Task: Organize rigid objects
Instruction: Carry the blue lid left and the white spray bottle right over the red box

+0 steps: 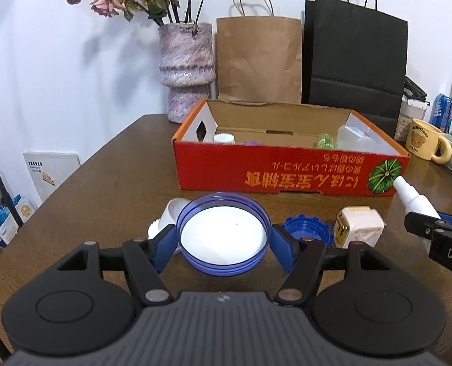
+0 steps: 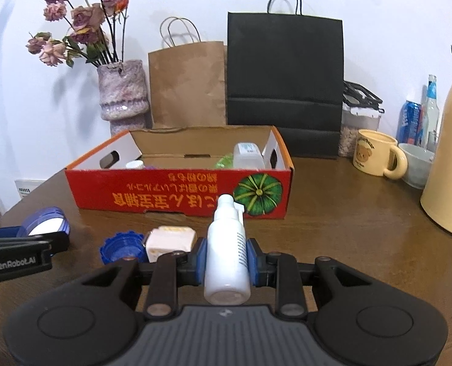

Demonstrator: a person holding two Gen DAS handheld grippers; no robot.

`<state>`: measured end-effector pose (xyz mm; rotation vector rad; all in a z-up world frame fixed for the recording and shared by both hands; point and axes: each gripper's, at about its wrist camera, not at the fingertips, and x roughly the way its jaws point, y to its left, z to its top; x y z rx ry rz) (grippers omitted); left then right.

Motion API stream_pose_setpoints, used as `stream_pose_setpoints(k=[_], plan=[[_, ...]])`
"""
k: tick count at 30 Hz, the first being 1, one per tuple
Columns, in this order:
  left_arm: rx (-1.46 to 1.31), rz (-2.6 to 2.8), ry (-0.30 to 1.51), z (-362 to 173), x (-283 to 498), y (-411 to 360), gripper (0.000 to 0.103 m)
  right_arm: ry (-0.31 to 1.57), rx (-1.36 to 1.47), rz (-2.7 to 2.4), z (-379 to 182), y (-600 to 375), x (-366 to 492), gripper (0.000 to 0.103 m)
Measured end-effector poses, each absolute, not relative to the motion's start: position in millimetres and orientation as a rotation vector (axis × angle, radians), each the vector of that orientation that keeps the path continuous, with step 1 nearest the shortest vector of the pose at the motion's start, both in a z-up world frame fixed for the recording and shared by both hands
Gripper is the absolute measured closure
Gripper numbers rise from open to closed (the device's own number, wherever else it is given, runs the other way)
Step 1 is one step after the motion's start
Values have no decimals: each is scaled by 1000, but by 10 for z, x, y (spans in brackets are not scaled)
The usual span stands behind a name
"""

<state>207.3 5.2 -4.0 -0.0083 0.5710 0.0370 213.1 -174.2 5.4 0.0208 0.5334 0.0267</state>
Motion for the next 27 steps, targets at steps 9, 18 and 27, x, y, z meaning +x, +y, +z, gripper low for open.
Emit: stream_pose_setpoints(k=[9, 18, 27], plan=[[1, 36, 544, 91, 2178, -8, 35, 488, -2, 59, 207, -1648, 2231, 77], [-20, 49, 497, 258, 2340, -35, 35, 447, -14, 82, 325, -1572, 2388, 77], [-56, 66, 458, 389, 2526, -47, 35, 418, -24, 100, 380, -1520, 2568, 77]])
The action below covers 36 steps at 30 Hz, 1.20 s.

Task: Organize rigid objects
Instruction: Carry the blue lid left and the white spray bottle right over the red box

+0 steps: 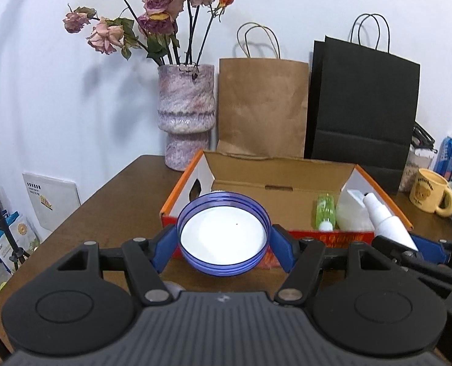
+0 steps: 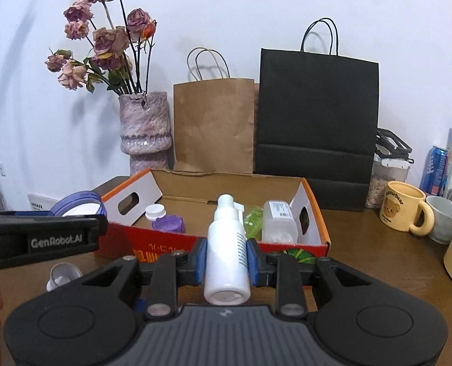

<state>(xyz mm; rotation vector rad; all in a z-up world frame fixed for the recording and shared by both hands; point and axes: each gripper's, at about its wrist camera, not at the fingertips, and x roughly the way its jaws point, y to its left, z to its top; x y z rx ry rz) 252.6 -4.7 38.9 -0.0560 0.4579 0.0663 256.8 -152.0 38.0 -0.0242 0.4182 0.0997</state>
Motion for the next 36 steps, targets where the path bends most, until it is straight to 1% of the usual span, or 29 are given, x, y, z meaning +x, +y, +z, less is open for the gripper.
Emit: stream_pose_setpoints(k=[13, 36], plan=[[-88, 75, 422, 491, 2867, -77, 35, 380, -22, 106, 458, -1534, 2903, 77], [-82, 105, 437, 411, 3573, -108, 35, 391, -45, 130, 389, -1503, 3587, 77]])
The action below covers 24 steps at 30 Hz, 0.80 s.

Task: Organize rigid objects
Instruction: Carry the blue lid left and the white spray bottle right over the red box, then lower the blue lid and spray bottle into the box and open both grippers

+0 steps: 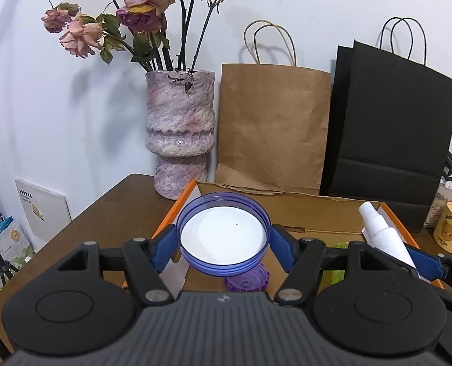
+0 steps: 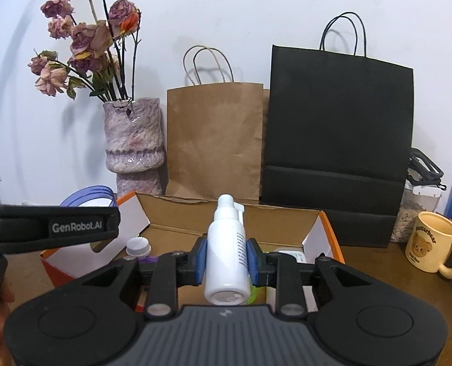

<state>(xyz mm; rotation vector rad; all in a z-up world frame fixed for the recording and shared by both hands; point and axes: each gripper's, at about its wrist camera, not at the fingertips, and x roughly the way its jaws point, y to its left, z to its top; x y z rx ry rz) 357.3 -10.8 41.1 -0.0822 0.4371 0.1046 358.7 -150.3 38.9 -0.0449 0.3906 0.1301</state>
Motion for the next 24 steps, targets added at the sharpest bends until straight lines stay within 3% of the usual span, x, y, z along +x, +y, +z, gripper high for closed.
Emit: stream_pose_setpoints(k=[24], plan=[[-14, 123, 475, 220, 4089, -93, 35, 447, -86, 153, 252, -1442, 4013, 77]])
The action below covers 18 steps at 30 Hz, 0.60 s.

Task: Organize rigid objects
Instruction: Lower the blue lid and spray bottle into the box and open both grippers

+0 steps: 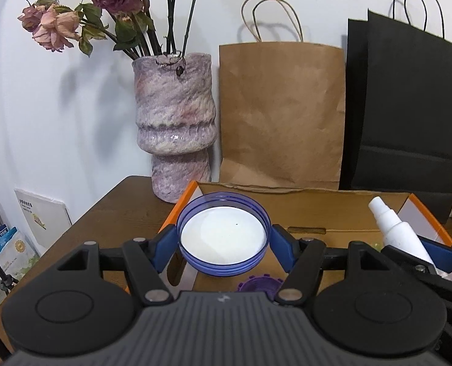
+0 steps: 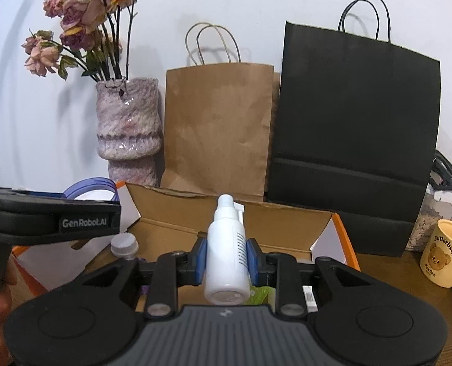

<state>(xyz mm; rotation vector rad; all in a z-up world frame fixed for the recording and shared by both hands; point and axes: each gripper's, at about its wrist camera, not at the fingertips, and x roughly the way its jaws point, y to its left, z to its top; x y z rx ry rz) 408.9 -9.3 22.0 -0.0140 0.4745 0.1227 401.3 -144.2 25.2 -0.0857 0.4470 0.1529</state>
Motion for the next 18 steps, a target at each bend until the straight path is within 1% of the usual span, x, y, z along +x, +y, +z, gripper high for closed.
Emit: stream_pose_setpoints(k=[4, 5, 6, 7, 8, 9, 10, 11, 12, 15, 18], plan=[[-7, 117, 482, 207, 4097, -91, 34, 459, -83, 162, 233, -1454, 4020, 76], [-3, 116, 482, 209, 4095, -93, 31, 465, -84, 163, 232, -1456, 4020, 76], [0, 119, 484, 211, 4098, -94, 26, 472, -87, 161, 229, -1459, 4023, 76], [1, 126, 480, 216, 4095, -89, 15, 472, -91, 153, 228, -1464, 4019, 76], [3, 127, 473, 222, 4089, -85, 10, 467, -99, 143, 234, -1466, 4017, 68], [6, 126, 469, 230, 4083, -84, 8, 469, -104, 135, 242, -1474, 4009, 48], [6, 125, 464, 240, 4076, -81, 1, 464, -99, 124, 252, -1488, 4000, 36], [3, 125, 459, 249, 4070, -78, 0, 452, -92, 108, 263, -1506, 3987, 16], [-1, 127, 454, 258, 4064, -73, 0, 438, -93, 96, 273, -1518, 3973, 7], [-4, 133, 458, 274, 4069, -66, 0, 424, -98, 84, 302, -1552, 3958, 0], [-4, 140, 459, 274, 4071, -60, 0, 426, -85, 86, 318, -1577, 3960, 0]])
